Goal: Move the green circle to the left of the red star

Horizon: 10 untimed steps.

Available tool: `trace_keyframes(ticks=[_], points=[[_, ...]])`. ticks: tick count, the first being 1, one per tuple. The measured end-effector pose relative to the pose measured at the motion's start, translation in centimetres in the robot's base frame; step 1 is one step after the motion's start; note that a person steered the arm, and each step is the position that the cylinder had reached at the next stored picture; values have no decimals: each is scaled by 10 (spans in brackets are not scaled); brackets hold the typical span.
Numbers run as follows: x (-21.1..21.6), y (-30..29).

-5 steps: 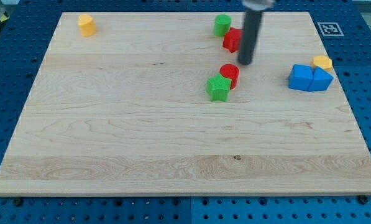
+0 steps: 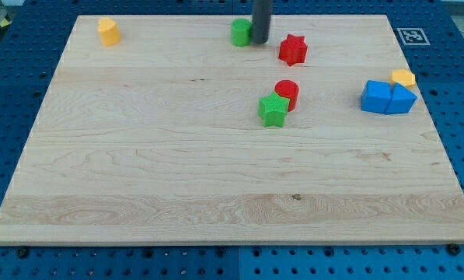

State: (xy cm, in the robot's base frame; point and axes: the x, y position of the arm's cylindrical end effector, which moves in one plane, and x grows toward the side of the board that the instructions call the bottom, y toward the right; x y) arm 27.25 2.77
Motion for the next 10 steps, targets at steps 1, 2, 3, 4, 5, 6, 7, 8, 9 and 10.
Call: trace_keyframes(ticks=[1, 2, 3, 4, 5, 6, 7, 8, 9, 10], points=[[-18, -5], [-62, -5], [-80, -34], [-64, -70], [9, -67], [57, -36], [41, -60], [-15, -89], [-67, -89], [-78, -37]])
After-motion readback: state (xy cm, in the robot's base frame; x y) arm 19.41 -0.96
